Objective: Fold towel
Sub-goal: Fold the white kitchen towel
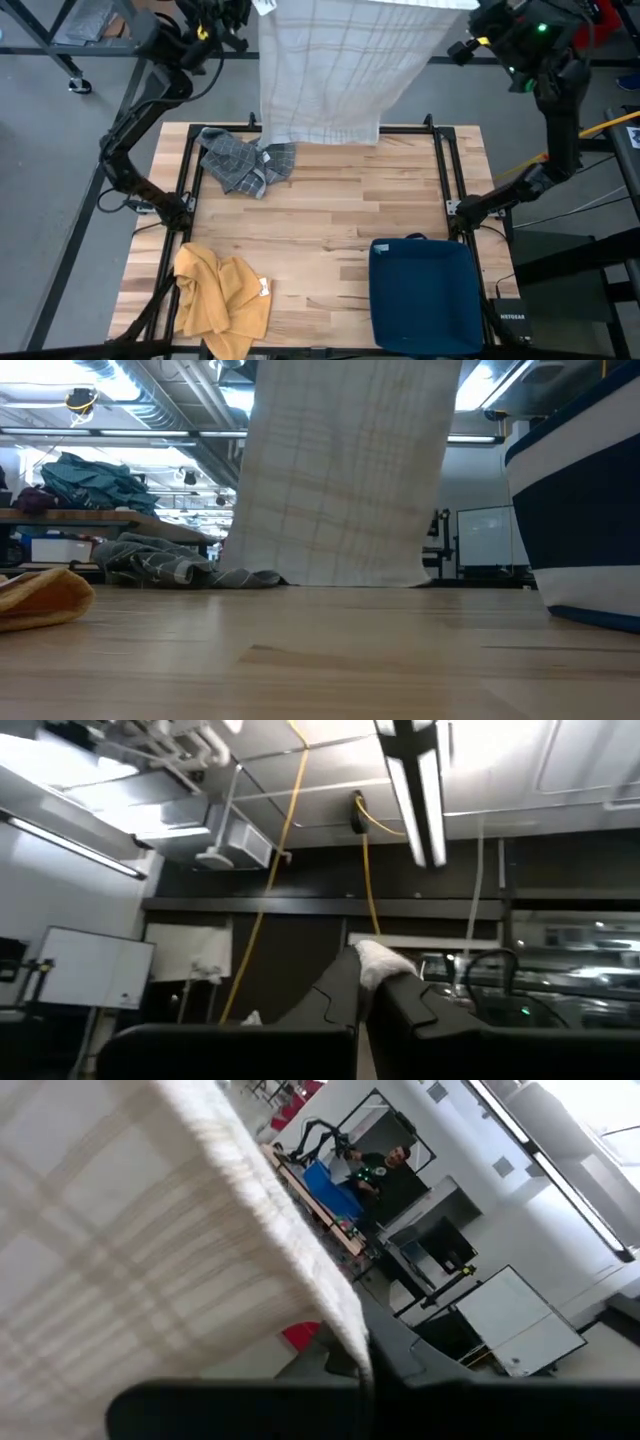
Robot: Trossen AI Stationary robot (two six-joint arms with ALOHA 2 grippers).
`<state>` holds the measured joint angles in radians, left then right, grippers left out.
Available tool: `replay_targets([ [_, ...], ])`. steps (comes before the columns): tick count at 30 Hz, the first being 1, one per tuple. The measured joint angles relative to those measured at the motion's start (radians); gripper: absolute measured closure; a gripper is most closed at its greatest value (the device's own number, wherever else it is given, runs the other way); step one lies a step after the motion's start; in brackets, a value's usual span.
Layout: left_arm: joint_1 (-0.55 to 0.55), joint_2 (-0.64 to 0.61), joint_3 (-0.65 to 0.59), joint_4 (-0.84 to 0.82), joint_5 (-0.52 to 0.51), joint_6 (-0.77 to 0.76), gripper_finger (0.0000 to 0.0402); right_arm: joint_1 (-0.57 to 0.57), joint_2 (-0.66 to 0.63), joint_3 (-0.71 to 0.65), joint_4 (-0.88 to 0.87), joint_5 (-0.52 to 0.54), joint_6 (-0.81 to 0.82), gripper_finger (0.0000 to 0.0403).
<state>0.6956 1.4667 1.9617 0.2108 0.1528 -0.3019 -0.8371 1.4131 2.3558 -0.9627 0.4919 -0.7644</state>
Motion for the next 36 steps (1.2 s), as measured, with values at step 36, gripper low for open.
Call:
replay_targets([
  [36,-0.104,-0.019,0.077,-0.006,0.041,-0.135,0.0401,-0.001,-0.145,0.0,-0.054,-0.32,0.33,0.0402],
])
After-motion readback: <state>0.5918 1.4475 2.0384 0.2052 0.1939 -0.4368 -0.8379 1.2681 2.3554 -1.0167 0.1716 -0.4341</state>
